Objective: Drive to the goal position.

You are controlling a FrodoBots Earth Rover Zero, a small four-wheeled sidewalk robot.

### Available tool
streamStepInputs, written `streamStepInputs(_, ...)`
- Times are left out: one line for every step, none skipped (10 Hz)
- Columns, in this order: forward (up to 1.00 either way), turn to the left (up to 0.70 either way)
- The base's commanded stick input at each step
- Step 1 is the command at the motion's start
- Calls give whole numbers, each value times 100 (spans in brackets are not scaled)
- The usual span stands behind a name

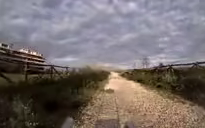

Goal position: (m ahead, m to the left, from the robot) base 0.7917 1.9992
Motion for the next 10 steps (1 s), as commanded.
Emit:
streamStepInputs(0, 0)
streamStepInputs(0, 0)
streamStepInputs(0, 0)
streamStepInputs(0, 0)
streamStepInputs(0, 0)
streamStepInputs(0, 0)
streamStepInputs(0, 0)
streamStepInputs(0, -39)
streamStepInputs(0, -70)
streamStepInputs(0, -70)
